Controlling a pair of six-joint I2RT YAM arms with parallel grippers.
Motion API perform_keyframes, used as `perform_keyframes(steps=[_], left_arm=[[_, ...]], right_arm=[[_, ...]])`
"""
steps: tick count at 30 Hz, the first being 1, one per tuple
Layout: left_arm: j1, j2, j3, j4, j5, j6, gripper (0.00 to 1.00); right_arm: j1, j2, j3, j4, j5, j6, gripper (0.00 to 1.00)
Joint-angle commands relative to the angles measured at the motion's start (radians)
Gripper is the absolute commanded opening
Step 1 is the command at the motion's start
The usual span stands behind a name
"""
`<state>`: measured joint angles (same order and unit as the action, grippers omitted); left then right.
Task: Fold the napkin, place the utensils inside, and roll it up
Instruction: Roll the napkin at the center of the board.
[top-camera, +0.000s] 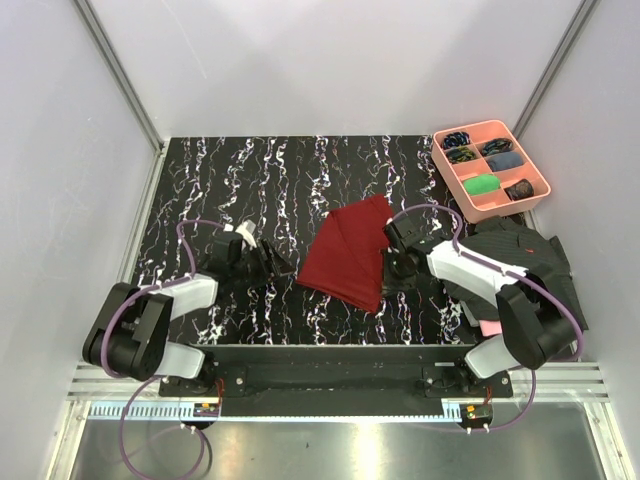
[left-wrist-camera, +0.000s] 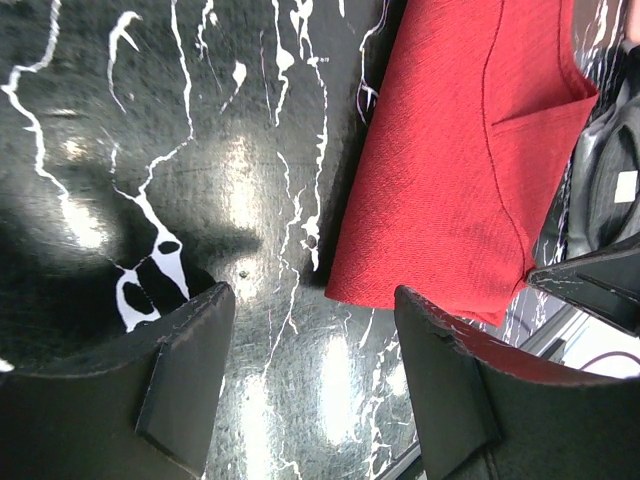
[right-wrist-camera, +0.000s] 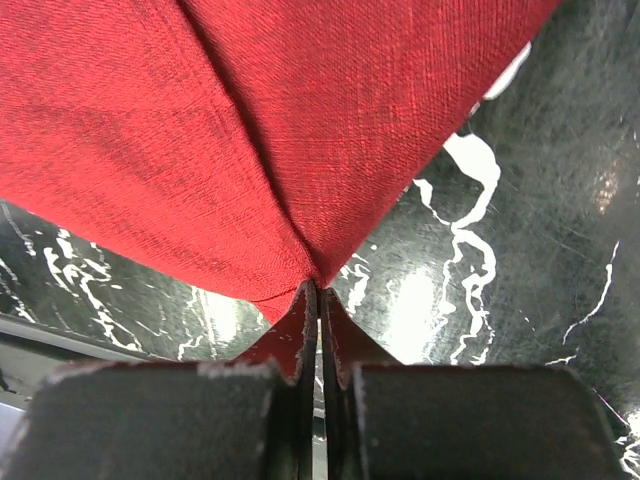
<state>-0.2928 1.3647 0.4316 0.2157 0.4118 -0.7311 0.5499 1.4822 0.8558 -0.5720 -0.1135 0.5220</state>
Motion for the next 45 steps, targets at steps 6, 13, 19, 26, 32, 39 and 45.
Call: perform_keyframes(steps=[6,13,19,26,32,39,45], left_arm=[[-0.023,0.059,0.035,0.142,0.038,-0.013,0.68],[-0.052,0.128,0.047,0.191,0.074,-0.021,0.67],[-0.068,0.154,0.039,0.194,0.078,-0.021,0.66],[-0.086,0.166,0.024,0.171,0.085,-0.014,0.61],[-0.097,0.183,0.007,0.132,0.064,-0.022,0.5],[-0.106,0.2,0.006,0.155,0.064,-0.04,0.41],[-0.109,0.203,0.033,0.159,0.074,-0.05,0.27]], right_arm=[[0.005,-0.046,-0.024,-0.032,0.063,0.007,0.0],[0.005,-0.031,-0.021,-0.046,0.081,0.01,0.02],[0.005,-0.04,-0.032,-0.051,0.087,0.018,0.02],[0.004,-0.03,-0.037,-0.051,0.084,0.019,0.03],[0.005,-0.031,-0.021,-0.052,0.081,0.016,0.08],[0.005,-0.046,0.008,-0.051,0.072,-0.004,0.34],[0.044,-0.115,0.072,-0.008,0.095,-0.089,0.54]])
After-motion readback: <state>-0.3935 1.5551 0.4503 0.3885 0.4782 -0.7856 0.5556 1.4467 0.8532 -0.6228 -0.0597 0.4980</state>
